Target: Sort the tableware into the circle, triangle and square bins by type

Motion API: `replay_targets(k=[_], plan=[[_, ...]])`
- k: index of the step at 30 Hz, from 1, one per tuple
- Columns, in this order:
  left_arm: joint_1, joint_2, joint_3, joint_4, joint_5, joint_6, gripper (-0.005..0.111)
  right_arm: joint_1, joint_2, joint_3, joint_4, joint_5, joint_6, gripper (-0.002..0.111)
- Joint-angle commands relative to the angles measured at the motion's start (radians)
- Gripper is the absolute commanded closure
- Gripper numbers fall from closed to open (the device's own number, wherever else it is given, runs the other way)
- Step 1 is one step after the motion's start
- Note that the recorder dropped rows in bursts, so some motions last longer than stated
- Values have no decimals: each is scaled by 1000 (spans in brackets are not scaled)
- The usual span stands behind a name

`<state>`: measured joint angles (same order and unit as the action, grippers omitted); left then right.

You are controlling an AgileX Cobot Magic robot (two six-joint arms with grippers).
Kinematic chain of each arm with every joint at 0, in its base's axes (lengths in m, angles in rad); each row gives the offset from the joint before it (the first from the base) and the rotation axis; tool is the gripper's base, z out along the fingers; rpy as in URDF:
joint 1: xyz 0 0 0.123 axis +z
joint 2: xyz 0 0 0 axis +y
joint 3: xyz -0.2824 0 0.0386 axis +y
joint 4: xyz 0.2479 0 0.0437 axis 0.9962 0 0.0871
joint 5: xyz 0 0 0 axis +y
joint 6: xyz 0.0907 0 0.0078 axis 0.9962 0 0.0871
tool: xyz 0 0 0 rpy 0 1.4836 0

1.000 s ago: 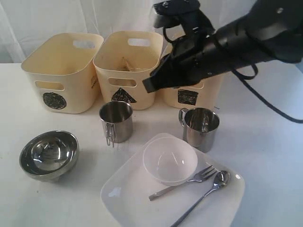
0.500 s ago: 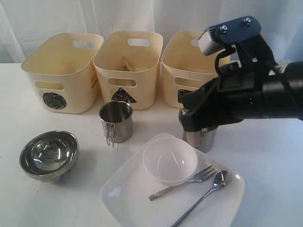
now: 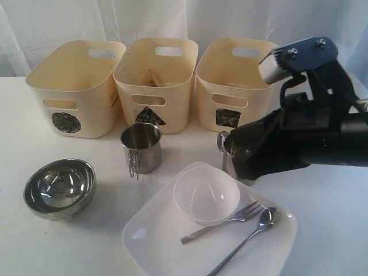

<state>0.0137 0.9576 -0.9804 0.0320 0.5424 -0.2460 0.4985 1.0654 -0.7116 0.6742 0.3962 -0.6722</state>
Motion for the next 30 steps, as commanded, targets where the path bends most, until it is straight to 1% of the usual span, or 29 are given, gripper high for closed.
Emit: replay_targets(k=[1, 3, 4, 6, 9, 11, 15, 16, 25, 30], plan=[[-6, 218, -153, -193, 290, 174, 60, 0, -39, 5, 6, -14, -2, 108], [-6, 312, -190, -211, 372, 174, 47, 0, -46, 5, 2, -13, -2, 108], [-4, 359, -206, -213, 422, 174, 41, 0, -48, 5, 2, -4, -2, 108], [-4, 434, -219, -213, 494, 176, 38, 0, -48, 5, 2, 9, -2, 108], [-4, 541, -219, -215, 530, 181, 38, 0, -48, 5, 2, 13, -2, 108], [-4, 592, -219, -244, 520, 184, 38, 0, -48, 5, 2, 13, -2, 108], [-4, 672, -219, -385, 454, 257, 38, 0, -48, 5, 2, 13, -2, 108], [-4, 685, -219, -396, 444, 264, 38, 0, -48, 5, 2, 13, -2, 108], [-4, 800, -219, -400, 378, 265, 38, 0, -48, 5, -2, 12, -2, 108], [-4, 853, -219, -421, 374, 265, 38, 0, -48, 5, -2, 12, -2, 108]])
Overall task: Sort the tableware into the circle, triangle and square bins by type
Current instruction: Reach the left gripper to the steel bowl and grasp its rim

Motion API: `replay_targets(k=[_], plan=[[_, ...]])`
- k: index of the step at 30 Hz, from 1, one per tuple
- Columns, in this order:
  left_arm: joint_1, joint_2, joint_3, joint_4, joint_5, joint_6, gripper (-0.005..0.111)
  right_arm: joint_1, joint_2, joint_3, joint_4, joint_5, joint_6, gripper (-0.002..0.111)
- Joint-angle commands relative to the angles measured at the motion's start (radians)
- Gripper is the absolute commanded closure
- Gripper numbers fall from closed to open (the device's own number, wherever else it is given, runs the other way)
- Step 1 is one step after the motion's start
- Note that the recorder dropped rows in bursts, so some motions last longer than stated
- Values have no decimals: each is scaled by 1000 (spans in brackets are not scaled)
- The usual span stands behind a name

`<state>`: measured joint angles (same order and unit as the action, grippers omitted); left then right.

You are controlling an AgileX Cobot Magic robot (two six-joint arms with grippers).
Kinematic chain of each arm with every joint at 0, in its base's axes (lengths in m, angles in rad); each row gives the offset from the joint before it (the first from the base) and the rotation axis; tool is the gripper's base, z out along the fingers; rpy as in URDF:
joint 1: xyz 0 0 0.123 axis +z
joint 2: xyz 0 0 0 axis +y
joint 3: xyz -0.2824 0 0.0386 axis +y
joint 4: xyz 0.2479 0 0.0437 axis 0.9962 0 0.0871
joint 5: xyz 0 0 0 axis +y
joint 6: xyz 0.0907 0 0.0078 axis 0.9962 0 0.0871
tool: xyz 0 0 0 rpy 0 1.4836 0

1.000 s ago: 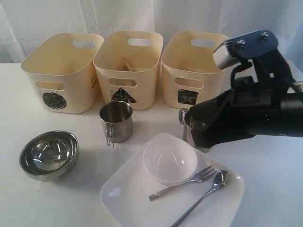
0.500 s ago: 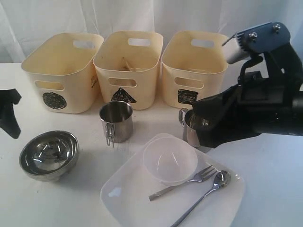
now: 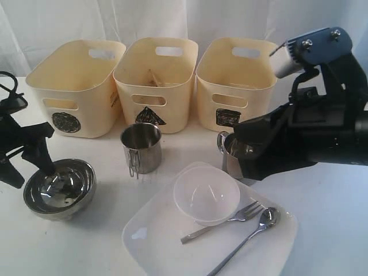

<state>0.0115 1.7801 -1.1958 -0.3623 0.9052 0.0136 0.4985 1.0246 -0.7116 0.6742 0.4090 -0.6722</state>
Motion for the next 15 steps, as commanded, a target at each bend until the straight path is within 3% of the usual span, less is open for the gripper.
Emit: replay_targets(k=[1, 7, 11, 12, 15], plan=[[-4, 37, -4, -26, 7, 6, 39, 0, -7, 5, -2, -1, -2, 108], [-4, 60, -2, -26, 7, 8, 43, 0, -7, 5, -2, -5, -2, 108], [-4, 60, -2, -26, 3, 8, 59, 0, -7, 5, -2, -10, -2, 108], [-4, 60, -2, -26, 1, 8, 67, 0, -7, 5, -2, -13, -2, 108], [-4, 60, -2, -26, -7, 8, 76, 0, -7, 5, -2, -13, -2, 108]])
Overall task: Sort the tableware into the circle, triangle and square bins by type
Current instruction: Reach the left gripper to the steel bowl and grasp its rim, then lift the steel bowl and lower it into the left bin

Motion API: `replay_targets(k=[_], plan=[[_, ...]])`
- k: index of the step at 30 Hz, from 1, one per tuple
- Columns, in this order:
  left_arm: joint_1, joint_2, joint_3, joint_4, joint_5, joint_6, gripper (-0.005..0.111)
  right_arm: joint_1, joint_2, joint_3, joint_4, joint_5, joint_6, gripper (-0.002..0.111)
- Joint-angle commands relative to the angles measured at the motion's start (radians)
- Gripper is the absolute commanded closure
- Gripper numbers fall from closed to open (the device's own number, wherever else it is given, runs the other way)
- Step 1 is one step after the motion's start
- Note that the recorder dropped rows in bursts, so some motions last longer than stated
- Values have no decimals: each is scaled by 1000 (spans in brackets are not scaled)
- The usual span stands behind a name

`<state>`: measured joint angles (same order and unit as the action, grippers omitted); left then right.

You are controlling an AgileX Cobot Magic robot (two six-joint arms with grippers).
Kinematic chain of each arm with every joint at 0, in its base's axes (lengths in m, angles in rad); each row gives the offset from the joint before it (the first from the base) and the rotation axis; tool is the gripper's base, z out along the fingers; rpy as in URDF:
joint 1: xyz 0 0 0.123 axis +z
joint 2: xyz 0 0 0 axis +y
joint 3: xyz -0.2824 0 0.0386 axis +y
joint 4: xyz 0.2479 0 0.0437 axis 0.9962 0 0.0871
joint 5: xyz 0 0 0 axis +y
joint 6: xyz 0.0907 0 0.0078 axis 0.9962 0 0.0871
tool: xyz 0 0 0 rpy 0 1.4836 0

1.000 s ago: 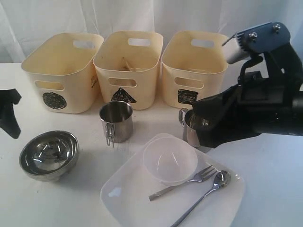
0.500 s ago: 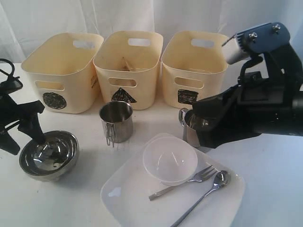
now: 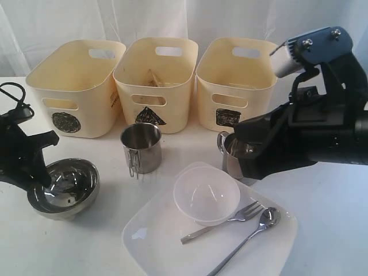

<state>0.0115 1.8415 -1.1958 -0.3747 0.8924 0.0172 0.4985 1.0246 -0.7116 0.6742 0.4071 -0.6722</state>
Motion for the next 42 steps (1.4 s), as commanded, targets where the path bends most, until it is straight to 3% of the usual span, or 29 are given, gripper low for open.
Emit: replay_targets(k=[1, 4, 6, 7, 16, 25, 34, 42], plan=[[-4, -1, -2, -14, 6, 4, 76, 0, -7, 5, -2, -12, -2, 108], [-4, -1, -2, -14, 4, 4, 79, 0, -7, 5, -2, -12, -2, 108], [-4, -1, -2, -14, 6, 7, 103, 0, -7, 5, -2, -12, -2, 108], [-4, -1, -2, -14, 6, 16, 107, 0, -7, 5, -2, -12, -2, 108], [-4, -34, -2, -28, 46, 92, 107, 0, -7, 5, -2, -13, -2, 108], [-2, -225, -10, -31, -18, 96, 107, 0, -7, 5, -14, -17, -2, 108], [-2, -294, -192, -31, -238, 45, 107, 0, -7, 5, -17, -20, -2, 108], [-2, -180, -365, -14, -351, 13, 107, 0, -7, 5, -17, -20, -2, 108]])
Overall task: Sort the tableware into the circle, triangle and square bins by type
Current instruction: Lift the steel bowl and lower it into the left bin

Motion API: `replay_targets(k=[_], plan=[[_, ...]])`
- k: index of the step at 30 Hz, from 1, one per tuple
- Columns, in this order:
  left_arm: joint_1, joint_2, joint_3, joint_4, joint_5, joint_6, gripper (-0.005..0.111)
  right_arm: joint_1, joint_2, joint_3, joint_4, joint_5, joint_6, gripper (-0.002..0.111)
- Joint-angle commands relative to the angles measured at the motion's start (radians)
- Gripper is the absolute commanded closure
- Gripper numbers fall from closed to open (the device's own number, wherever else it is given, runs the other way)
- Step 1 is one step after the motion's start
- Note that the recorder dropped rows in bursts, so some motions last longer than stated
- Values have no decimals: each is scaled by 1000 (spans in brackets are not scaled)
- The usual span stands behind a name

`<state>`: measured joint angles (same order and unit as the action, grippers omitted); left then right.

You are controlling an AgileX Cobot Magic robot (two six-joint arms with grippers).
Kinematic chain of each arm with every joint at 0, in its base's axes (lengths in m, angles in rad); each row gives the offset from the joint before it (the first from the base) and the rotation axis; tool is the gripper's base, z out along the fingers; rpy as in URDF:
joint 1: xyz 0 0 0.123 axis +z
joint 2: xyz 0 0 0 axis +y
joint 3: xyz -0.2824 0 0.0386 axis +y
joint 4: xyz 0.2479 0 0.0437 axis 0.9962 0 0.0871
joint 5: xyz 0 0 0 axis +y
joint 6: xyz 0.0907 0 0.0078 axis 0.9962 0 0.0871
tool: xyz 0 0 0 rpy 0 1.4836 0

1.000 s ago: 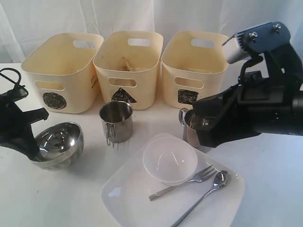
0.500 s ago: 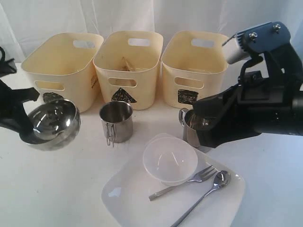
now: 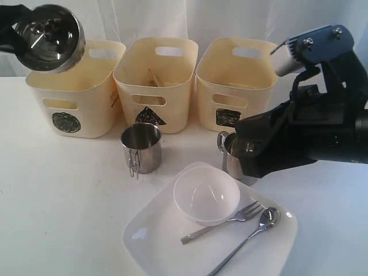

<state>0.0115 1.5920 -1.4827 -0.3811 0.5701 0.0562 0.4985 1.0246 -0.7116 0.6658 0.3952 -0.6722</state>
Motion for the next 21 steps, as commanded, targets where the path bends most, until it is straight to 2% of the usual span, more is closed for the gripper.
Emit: replay_targets(k=[1, 8, 16, 21], plan=[[-2, 91, -96, -8, -33, -26, 107, 0, -7, 5, -9, -8, -2, 108], [-2, 264, -232, -8, -108, -44, 107, 0, -7, 5, -11, -8, -2, 108], [-2, 400, -337, -8, -92, -46, 107, 0, -7, 5, -11, -8, -2, 108], [-2, 437, -369, -8, -19, -46, 107, 0, -7, 5, -13, -15, -2, 108]])
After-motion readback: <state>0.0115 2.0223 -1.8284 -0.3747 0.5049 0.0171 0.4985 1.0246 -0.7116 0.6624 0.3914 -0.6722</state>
